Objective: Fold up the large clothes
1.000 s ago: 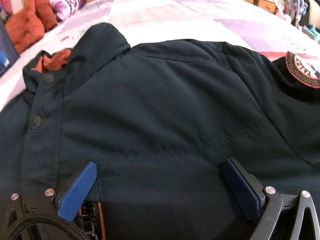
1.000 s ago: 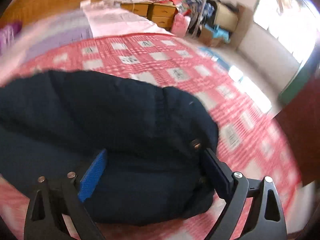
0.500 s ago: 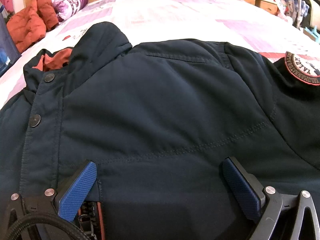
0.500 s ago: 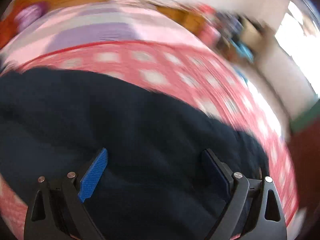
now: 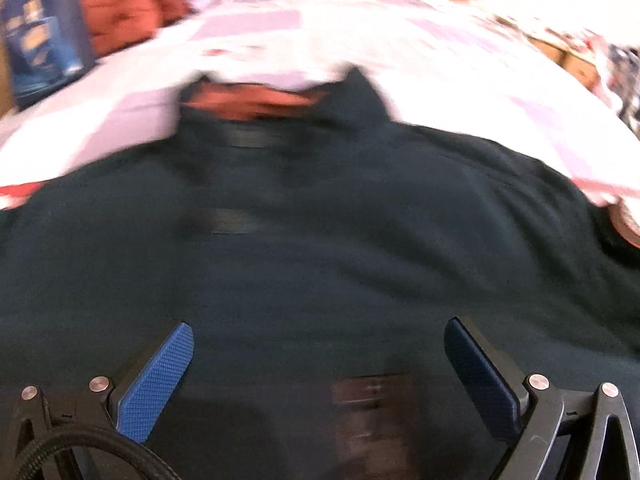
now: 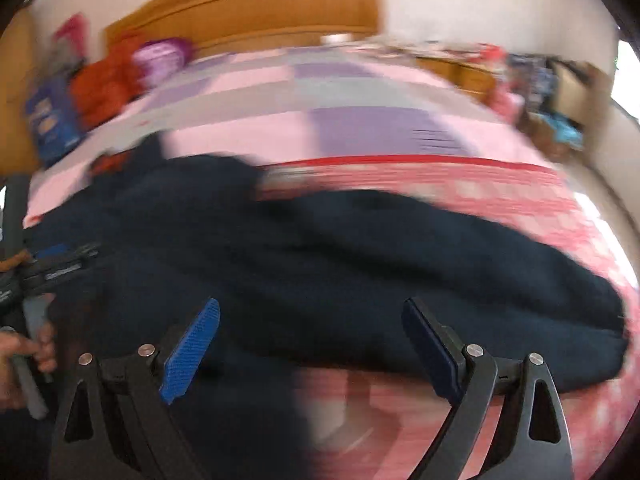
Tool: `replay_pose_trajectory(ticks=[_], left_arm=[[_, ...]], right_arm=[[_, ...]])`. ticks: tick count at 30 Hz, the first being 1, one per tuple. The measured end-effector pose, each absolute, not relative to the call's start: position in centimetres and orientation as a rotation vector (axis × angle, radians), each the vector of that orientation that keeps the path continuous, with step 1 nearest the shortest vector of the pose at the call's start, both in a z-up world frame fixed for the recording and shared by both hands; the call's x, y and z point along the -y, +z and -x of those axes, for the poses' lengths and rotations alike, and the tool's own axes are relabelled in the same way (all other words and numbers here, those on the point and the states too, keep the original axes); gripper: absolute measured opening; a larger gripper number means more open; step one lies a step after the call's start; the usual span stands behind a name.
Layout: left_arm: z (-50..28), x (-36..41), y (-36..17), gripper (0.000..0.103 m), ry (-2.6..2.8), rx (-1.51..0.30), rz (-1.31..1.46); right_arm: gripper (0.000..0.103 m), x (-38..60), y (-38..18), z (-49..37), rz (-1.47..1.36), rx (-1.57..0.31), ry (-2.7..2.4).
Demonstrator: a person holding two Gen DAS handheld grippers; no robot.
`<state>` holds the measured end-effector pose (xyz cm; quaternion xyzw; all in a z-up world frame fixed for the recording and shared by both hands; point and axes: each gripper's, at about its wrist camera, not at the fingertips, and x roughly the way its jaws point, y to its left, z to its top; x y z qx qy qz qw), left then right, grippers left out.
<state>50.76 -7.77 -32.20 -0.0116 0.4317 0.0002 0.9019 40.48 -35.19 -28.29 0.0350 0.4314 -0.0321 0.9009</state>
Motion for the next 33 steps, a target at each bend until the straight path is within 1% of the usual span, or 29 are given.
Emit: replay_pose_trajectory(ticks=[4, 7, 8, 9, 11, 13, 17, 21, 25, 28, 29, 33], left_arm=[[-50.3, -2.8, -32.9, 0.103, 0.171, -0.918, 0.037], [-50.0, -11.8, -33.8, 0.103, 0.323, -0.937, 0.061], [-49.9, -14.6, -34.2, 0.103, 0.363, -0.946, 0.063], [-49.7, -17.4, -34.6, 0.103, 0.398, -0.952, 0.057], [-49.2, -22.6, -34.8, 0.103, 0.438, -0.943, 0.065], [-48.3, -27.4, -34.7, 0.103, 0.483, -0.925, 0.124], [-45.7, -36.0, -34.8, 0.103, 0.571, -0.905, 0.246], [-42.6, -41.7, -35.7, 0.103, 0.677, -0.931, 0.250], [-39.0, -46.6, -35.9, 0.103, 0.729, -0.909, 0.259], [-36.4, -50.2, -36.5, 0.103, 0.777, -0.906, 0.311], [-35.4, -51.1, -36.5, 0.103, 0.763, -0.895, 0.349], [-33.3, -52.9, -36.4, 0.103, 0.788, -0.885, 0.322]], right_arm=[[0.094, 24.0, -31.5, -43.5, -0.040, -0.931, 0.052], [0.094, 18.5, -34.1, -44.8, -0.009, -0.971, 0.050], [0.095, 17.0, -34.7, -44.4, 0.012, -0.977, 0.039], [0.098, 15.6, -35.8, -44.4, 0.059, -0.980, 0.019], [0.101, 13.7, -37.0, -44.1, 0.158, -0.954, -0.023], [0.103, 13.4, -37.2, -44.1, 0.149, -0.930, -0.027], [0.103, 14.2, -37.5, -44.3, 0.109, -0.923, -0.013], [0.103, 13.1, -38.0, -44.6, 0.146, -0.915, -0.036], [0.103, 13.8, -37.2, -42.7, 0.151, -0.911, -0.041], [0.103, 13.8, -37.3, -42.8, 0.153, -0.911, -0.042], [0.103, 13.9, -37.3, -42.8, 0.154, -0.911, -0.043], [0.103, 13.9, -37.3, -42.6, 0.156, -0.909, -0.044]])
